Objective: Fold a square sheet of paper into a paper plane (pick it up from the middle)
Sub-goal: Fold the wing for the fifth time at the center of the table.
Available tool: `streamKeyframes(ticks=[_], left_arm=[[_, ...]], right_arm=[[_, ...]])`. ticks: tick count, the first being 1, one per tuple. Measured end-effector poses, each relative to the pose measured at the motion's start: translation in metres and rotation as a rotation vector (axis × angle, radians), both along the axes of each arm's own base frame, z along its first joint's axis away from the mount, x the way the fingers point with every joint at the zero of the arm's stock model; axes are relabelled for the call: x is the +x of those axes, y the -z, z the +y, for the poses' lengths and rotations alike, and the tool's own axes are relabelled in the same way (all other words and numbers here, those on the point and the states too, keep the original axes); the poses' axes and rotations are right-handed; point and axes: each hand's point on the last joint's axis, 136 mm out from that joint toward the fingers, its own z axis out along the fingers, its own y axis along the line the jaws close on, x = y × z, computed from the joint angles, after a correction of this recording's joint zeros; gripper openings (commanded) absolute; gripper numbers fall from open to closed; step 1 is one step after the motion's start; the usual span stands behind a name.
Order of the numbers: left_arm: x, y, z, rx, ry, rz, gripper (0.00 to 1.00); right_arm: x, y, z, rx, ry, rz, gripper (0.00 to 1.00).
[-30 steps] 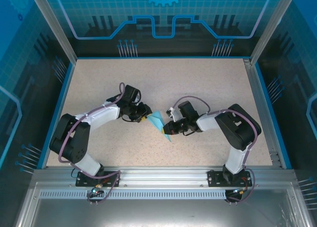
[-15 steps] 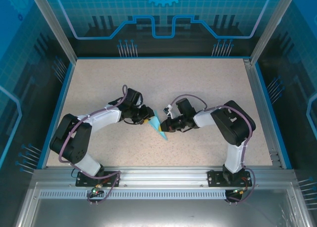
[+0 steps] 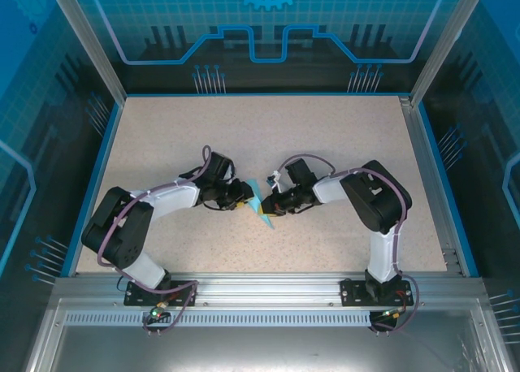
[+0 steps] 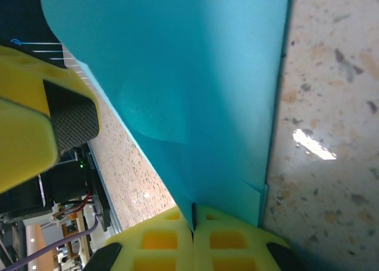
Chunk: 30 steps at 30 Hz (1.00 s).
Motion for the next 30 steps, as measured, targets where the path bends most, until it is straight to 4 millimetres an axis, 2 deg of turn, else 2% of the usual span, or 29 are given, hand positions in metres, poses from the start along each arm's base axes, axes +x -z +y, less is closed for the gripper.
streamKeyframes(ticks=[6, 14, 23, 30], left_arm=[[0.001, -0.005, -0.011, -0.037, 0.026, -0.036, 0.35], [0.014, -0.016, -0.020, -0.079, 0.024, -0.103, 0.36], [0.023, -0.003, -0.024, -0.091, 0.007, -0.098, 0.38], [0.025, -0.006, -0.027, -0.104, 0.010, -0.125, 0.42]], right_arm=[[0.001, 0.001, 0.001, -0.020, 0.008, 0.049, 0.04], [0.001, 0.002, 0.001, -0.024, 0.017, 0.065, 0.04], [0.002, 0.002, 0.001, -0.018, 0.036, 0.082, 0.04], [0.002, 0.001, 0.001, 0.015, 0.071, 0.075, 0.02]])
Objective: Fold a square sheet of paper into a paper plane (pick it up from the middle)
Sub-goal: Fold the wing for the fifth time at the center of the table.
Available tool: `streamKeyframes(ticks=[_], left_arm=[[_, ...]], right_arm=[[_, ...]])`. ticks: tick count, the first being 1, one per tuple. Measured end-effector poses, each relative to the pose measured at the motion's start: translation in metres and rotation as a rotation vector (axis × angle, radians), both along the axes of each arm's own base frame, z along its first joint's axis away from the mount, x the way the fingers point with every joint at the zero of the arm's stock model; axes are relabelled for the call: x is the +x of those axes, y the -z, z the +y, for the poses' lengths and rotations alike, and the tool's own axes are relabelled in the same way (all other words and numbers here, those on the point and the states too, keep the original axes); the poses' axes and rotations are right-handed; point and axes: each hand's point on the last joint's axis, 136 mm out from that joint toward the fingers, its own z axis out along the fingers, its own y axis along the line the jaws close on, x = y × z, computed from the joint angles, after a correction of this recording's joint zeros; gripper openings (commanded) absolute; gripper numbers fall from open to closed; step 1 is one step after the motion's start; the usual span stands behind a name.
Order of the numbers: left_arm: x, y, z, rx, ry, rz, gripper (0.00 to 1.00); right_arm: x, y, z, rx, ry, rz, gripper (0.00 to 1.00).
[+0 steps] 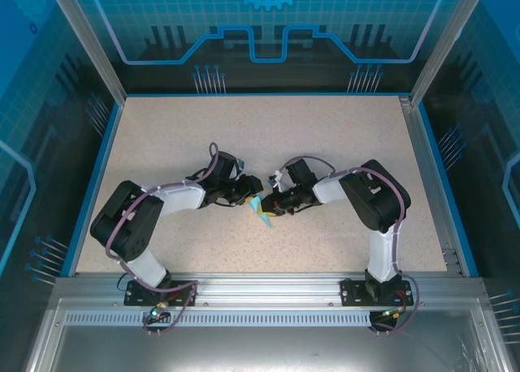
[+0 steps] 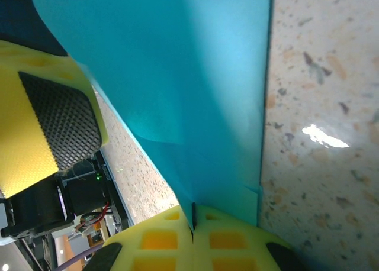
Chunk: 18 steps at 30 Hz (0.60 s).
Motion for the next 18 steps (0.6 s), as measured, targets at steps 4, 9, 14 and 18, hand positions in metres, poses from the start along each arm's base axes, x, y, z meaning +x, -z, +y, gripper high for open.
streamKeyframes(ticks=[4, 9, 14, 18], left_arm=[[-0.004, 0.000, 0.002, -0.004, 0.001, -0.007, 0.43], [-0.006, -0.001, -0.001, -0.013, 0.012, -0.014, 0.43], [-0.006, 0.003, -0.003, -0.010, 0.017, -0.008, 0.43], [-0.004, 0.018, -0.004, 0.005, 0.016, 0.020, 0.42]], right_arm=[[0.001, -0.001, 0.000, 0.013, 0.018, 0.000, 0.02], [0.001, -0.001, 0.000, 0.024, 0.032, 0.002, 0.01], [0.002, -0.001, 0.000, 0.029, 0.036, -0.001, 0.02], [0.002, -0.001, 0.000, 0.029, 0.037, 0.002, 0.03]])
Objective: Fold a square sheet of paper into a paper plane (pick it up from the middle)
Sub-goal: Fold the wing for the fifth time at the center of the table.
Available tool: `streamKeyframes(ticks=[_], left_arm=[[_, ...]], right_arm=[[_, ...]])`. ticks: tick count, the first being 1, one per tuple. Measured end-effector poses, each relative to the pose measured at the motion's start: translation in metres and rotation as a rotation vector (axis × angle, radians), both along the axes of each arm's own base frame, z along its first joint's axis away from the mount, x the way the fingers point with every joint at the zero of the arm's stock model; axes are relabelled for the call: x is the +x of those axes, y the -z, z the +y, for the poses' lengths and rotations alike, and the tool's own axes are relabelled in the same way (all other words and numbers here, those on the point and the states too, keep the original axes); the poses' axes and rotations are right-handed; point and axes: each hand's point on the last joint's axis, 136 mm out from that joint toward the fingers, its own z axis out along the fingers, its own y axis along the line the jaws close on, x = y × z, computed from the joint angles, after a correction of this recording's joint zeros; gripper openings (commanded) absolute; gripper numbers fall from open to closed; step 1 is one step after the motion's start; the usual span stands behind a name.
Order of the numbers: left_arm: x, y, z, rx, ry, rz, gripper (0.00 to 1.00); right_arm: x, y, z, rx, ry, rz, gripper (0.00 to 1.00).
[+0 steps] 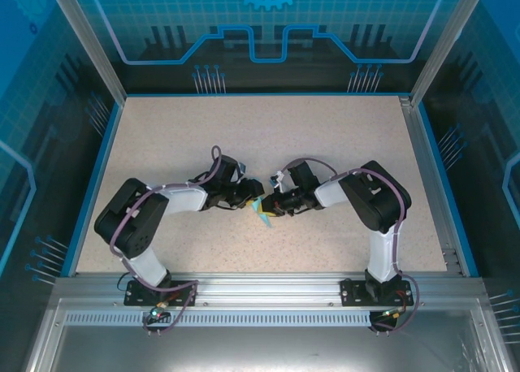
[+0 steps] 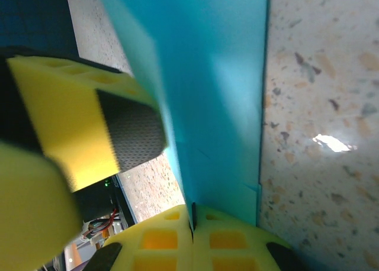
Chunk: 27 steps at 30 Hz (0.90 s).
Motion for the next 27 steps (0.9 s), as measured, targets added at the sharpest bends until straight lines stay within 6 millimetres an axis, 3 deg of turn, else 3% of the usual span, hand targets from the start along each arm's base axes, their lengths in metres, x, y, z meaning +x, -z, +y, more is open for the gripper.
streamKeyframes(ticks=[8, 17, 27], left_arm=[[0.005, 0.015, -0.003, 0.015, 0.001, 0.029, 0.42], [0.005, 0.017, -0.004, 0.016, 0.004, 0.030, 0.41], [0.005, 0.017, -0.004, 0.016, 0.004, 0.030, 0.41]], right_arm=[[0.000, 0.000, -0.001, -0.014, 0.006, -0.012, 0.09], [0.001, -0.002, -0.007, -0.063, 0.025, -0.029, 0.14], [-0.006, 0.000, -0.012, -0.111, 0.008, -0.049, 0.10]])
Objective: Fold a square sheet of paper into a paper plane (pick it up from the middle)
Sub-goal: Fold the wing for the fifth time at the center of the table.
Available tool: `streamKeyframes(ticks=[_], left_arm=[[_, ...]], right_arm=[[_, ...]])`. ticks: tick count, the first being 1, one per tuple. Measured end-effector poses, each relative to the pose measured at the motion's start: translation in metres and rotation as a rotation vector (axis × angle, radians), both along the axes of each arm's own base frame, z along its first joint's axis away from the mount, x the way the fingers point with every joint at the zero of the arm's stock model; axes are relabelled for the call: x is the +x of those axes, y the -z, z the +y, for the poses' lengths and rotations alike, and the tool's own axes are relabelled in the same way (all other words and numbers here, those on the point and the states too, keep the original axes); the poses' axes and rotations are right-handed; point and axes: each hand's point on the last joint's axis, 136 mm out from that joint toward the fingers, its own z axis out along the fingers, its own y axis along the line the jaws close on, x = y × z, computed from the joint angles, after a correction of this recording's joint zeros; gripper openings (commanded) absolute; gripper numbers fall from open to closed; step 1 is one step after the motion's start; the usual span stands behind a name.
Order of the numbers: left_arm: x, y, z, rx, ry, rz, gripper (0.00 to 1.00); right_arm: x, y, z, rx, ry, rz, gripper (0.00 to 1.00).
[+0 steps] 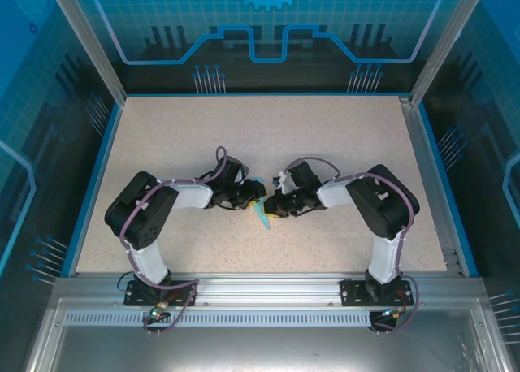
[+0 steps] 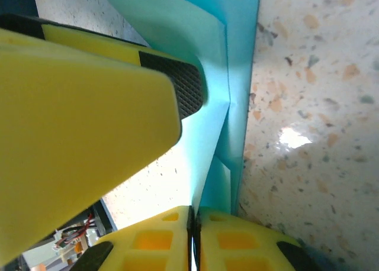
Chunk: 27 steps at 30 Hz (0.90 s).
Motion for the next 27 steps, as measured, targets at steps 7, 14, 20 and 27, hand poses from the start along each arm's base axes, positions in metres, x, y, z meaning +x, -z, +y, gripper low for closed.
streamKeyframes(ticks=[7, 14, 20, 27], left_arm=[[0.000, 0.000, 0.000, 0.001, 0.000, 0.001, 0.41], [0.000, 0.000, 0.000, 0.001, 0.001, 0.001, 0.40], [0.000, 0.000, 0.000, 0.002, 0.001, 0.001, 0.40], [-0.001, 0.001, 0.000, 0.002, 0.002, 0.003, 0.40]], right_arm=[[-0.001, 0.002, 0.000, -0.048, -0.016, -0.016, 0.12], [-0.011, -0.002, -0.001, -0.059, -0.029, -0.010, 0.14], [-0.018, -0.006, -0.001, -0.052, -0.038, 0.003, 0.09], [-0.020, -0.006, -0.001, -0.055, -0.042, 0.001, 0.07]])
